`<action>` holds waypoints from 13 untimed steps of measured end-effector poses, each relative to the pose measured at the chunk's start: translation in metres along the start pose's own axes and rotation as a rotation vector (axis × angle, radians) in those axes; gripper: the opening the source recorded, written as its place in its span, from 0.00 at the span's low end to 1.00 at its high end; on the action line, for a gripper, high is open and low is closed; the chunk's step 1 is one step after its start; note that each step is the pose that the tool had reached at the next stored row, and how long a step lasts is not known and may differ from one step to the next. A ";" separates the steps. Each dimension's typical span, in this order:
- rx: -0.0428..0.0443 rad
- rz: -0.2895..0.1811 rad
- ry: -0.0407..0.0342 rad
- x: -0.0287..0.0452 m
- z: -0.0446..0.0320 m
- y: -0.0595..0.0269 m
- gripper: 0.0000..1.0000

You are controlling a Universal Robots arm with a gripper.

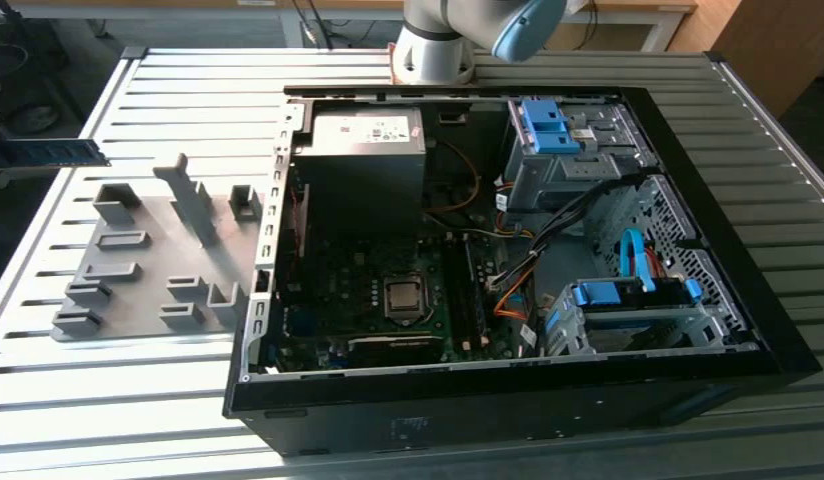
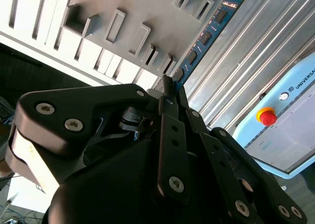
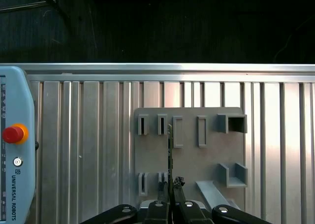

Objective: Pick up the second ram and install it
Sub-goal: 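Pick up the second ram and move it above second insertion slot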

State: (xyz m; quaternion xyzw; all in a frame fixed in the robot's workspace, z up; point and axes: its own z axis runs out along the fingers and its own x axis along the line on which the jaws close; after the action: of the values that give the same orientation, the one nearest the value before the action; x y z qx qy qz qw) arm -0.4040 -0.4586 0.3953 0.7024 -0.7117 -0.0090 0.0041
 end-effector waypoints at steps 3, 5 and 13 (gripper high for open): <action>0.0000 0.000 0.0000 0.0000 0.0000 -0.0016 0.14; 0.0000 0.000 0.0001 0.0000 -0.0001 -0.0030 0.14; 0.0000 0.000 0.0000 -0.0001 -0.0002 -0.0127 0.14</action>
State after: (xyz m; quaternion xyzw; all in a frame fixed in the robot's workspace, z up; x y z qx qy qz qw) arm -0.3912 -0.4587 0.3953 0.7024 -0.7117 -0.0090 0.0041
